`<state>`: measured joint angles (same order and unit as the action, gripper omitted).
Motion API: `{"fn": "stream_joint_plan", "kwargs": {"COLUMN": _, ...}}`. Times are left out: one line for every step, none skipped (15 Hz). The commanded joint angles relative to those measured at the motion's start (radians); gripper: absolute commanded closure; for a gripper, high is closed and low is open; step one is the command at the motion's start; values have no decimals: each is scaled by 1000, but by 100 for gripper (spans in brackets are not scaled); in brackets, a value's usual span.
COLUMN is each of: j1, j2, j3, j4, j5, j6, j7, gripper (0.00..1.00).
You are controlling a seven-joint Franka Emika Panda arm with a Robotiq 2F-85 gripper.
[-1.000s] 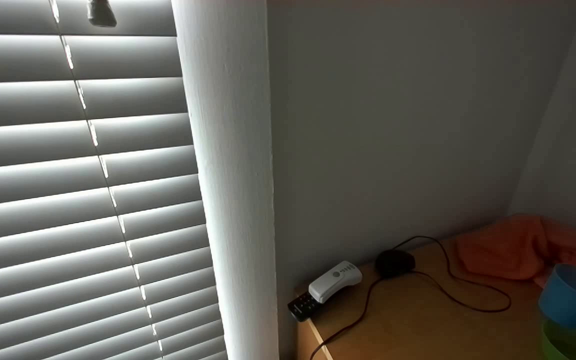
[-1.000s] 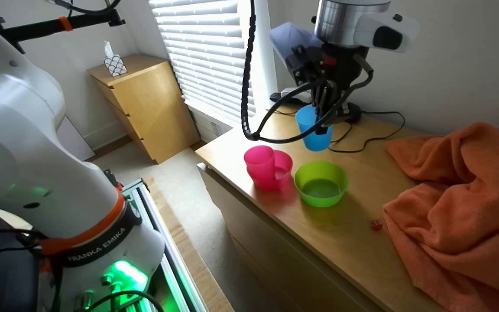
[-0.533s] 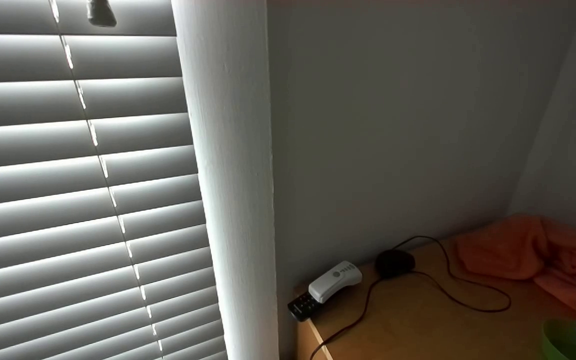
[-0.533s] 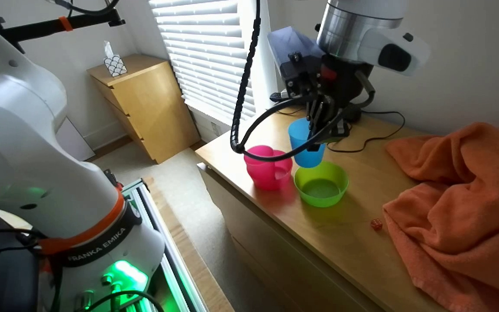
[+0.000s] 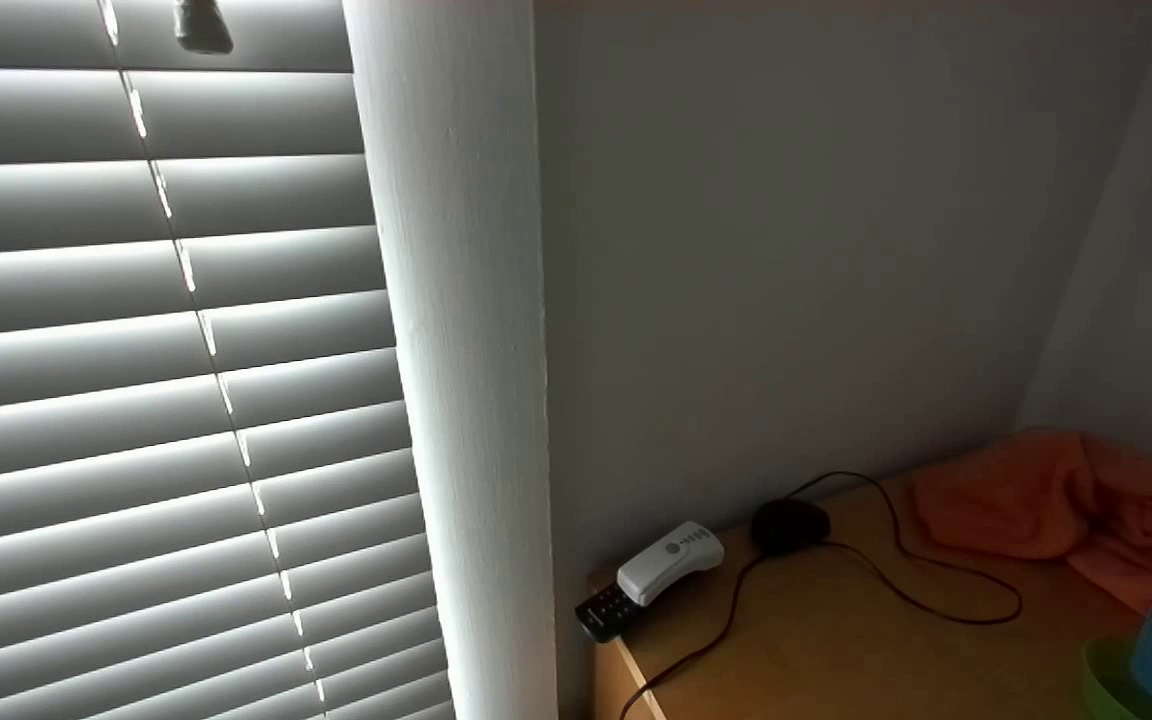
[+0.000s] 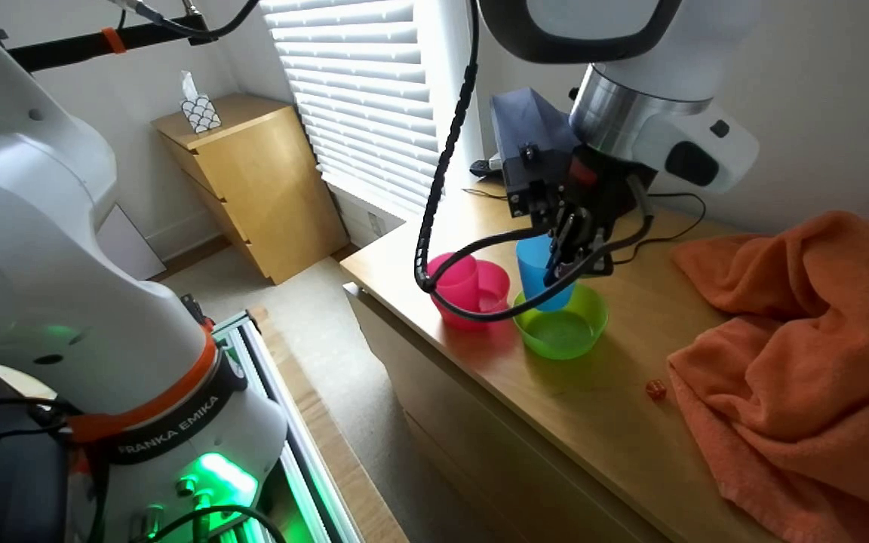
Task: Swap the pink cup and blue cup's positions
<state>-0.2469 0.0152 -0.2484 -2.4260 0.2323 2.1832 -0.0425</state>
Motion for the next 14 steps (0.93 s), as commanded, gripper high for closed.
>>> {"fn": "stream_joint_plan", "kwargs": {"j1": 3, "j2": 67, "j3": 9, "j4": 31, "j5": 71, "j6": 28, "j7": 21, "gripper": 99}}
{"fn": "stream_joint_plan", "kwargs": {"j1": 4, "j2": 79, "j3": 12, "j4": 35, "j5": 71, "j6": 37, "j7": 28, "gripper": 99}}
{"fn": "stream_joint_plan", "kwargs": {"j1": 5, "j2": 94, "j3": 11, "j4": 40, "j5": 31, "j6": 45, "j7": 74, "gripper": 99}}
{"fn": "stream_joint_plan", "kwargs": {"j1": 5, "j2": 103, "j3": 10, "j4": 41, "j5": 29, "j6": 55, "j7": 90, "gripper": 99}}
{"fn": "stream_joint_plan", "kwargs": {"j1": 3, "j2": 107, "j3": 11, "j4": 44, "j5": 37, "j6": 55, "j7": 95, "gripper": 99}}
{"fn": "stream_joint_plan", "kwargs": {"j1": 1, "j2": 116, "j3": 11, "j4": 50, "j5": 46, "j6": 59, "j7": 97, "gripper": 99}}
{"fn": "stream_joint_plan", "kwargs": {"j1": 0, "j2": 124, "j3": 13, "j4": 54, "j5": 57, "j6": 56, "j7": 93, "gripper": 99}}
{"fn": "stream_joint_plan", "kwargs": {"j1": -1, "j2": 132, "j3": 15, "j4": 60, "j5": 67, "j6": 52, "j7": 96, "gripper": 99}}
{"fn": "stream_joint_plan", "kwargs": {"j1": -1, "j2": 140, "j3": 15, "j4": 64, "j5": 70, "j6": 52, "j7": 101, "gripper": 99}}
{"fn": "stream_joint_plan", "kwargs": {"j1": 0, "j2": 150, "j3": 12, "j4": 69, "j5": 54, "j6": 51, "j7": 112, "gripper": 99}}
{"fn": "stream_joint_plan", "kwargs": {"j1": 0, "j2": 155, "j3": 13, "j4": 71, "j5": 55, "j6": 46, "j7": 114, "gripper": 99}}
{"fn": "stream_joint_plan", "kwargs": {"j1": 2, "j2": 161, "j3": 10, "j4": 74, "j5": 40, "j6": 50, "j7": 133, "gripper": 99}}
{"fn": "stream_joint_plan", "kwargs": {"j1": 0, "j2": 167, "j3": 10, "j4": 77, "j5": 43, "j6": 48, "j7": 137, "gripper": 99}}
{"fn": "stream_joint_plan", "kwargs": {"j1": 0, "j2": 173, "j3": 10, "j4": 80, "j5": 43, "j6": 46, "j7": 142, "gripper": 99}}
